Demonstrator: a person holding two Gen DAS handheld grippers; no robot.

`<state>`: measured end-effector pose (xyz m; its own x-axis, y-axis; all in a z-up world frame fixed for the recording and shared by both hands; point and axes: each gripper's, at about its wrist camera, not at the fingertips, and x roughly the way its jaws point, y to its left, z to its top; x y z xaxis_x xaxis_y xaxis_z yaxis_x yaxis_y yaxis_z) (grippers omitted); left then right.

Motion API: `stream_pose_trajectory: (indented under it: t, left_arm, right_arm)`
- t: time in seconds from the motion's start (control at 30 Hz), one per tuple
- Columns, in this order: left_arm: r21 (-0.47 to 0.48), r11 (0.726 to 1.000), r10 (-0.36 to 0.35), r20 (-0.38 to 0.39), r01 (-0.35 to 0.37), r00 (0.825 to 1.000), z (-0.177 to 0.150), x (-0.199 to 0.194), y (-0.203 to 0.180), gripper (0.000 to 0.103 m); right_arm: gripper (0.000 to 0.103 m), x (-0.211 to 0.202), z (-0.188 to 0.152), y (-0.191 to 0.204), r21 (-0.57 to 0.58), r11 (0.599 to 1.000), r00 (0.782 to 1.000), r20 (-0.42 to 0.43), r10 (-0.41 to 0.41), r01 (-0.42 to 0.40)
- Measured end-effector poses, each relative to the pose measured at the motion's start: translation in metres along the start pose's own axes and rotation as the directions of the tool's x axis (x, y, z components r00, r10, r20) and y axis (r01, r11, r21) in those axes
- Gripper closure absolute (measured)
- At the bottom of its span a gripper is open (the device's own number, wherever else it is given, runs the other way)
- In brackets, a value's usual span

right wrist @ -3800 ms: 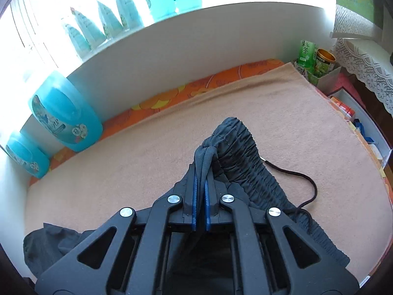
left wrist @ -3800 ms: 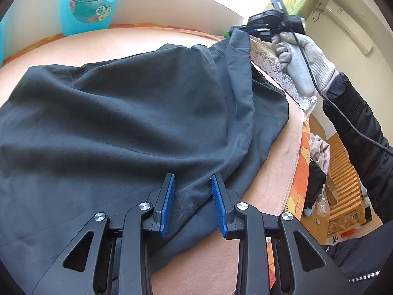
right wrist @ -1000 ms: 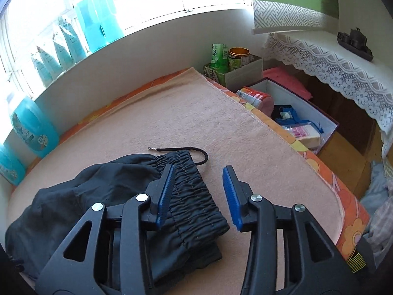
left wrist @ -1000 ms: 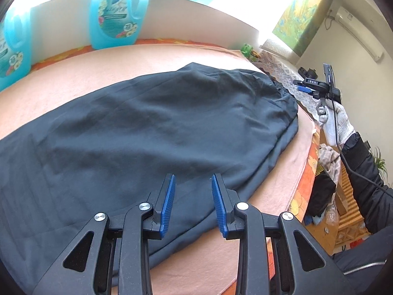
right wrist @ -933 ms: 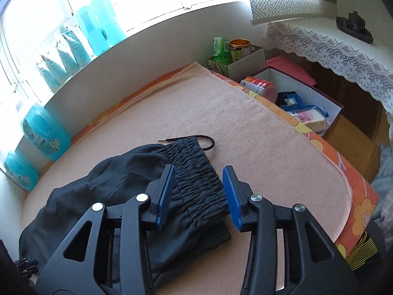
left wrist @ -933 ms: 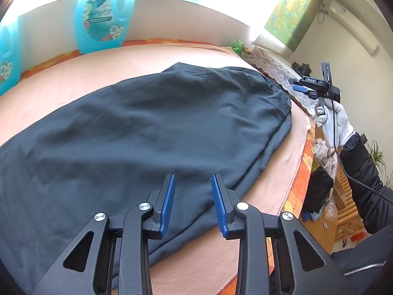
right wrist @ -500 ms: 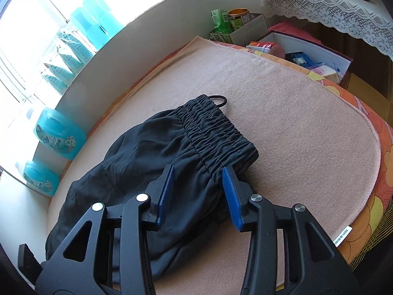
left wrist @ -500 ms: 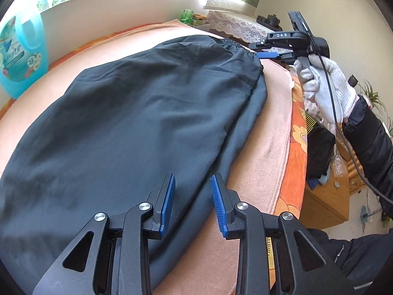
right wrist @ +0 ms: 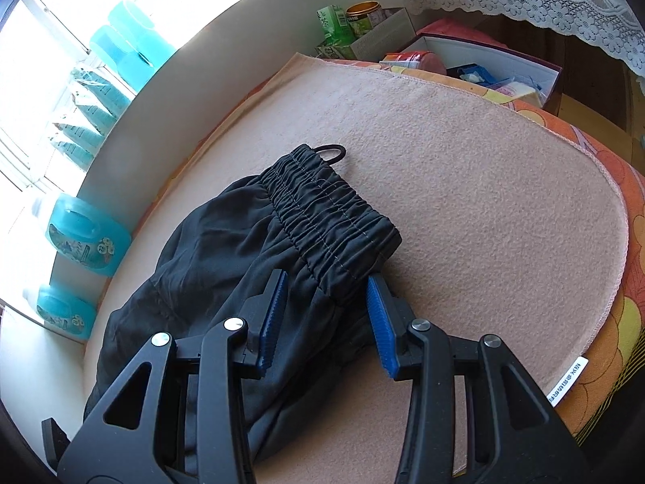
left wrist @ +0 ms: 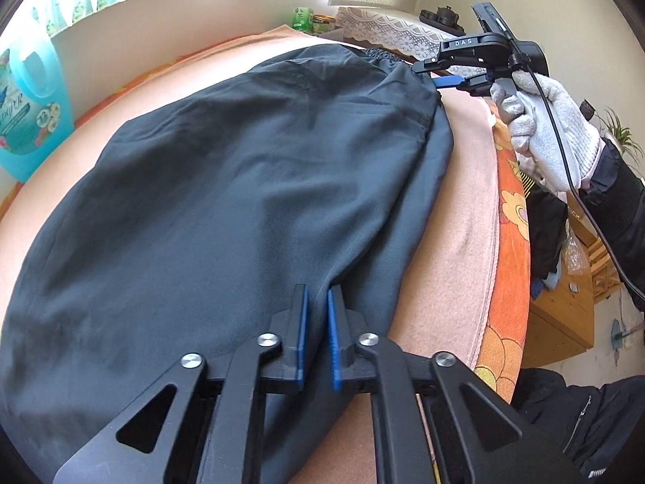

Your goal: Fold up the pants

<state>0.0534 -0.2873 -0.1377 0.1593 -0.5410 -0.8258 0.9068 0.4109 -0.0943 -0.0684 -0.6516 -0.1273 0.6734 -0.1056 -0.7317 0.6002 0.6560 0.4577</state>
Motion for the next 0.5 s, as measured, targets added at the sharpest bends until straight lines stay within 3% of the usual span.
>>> stream_pose_trajectory:
  t: [0.2, 0.3, 0.5]
  left_arm:
    - [-0.003, 1.0, 0.004, 0.025, -0.004, 1.0, 0.001, -0.005, -0.002, 0.099]
    - [-0.018, 1.0, -0.002, 0.053, 0.003, 0.999, 0.003, -0.011, 0.0, 0.1]
    - [-0.036, 0.999, -0.007, 0.128, 0.012, 0.992, 0.007, -0.036, 0.004, 0.101]
  right_arm:
    - [0.07, 0.0, 0.0, 0.007, -0.054, 0.998, 0.999, 0.006, -0.034, 0.034]
    - [0.081, -0.003, 0.0, 0.009, -0.067, 0.997, 0.999, 0.021, -0.046, 0.047]
    - [0.089, -0.034, -0.001, 0.018, -0.064, 0.998, 0.996, 0.088, 0.01, -0.004]
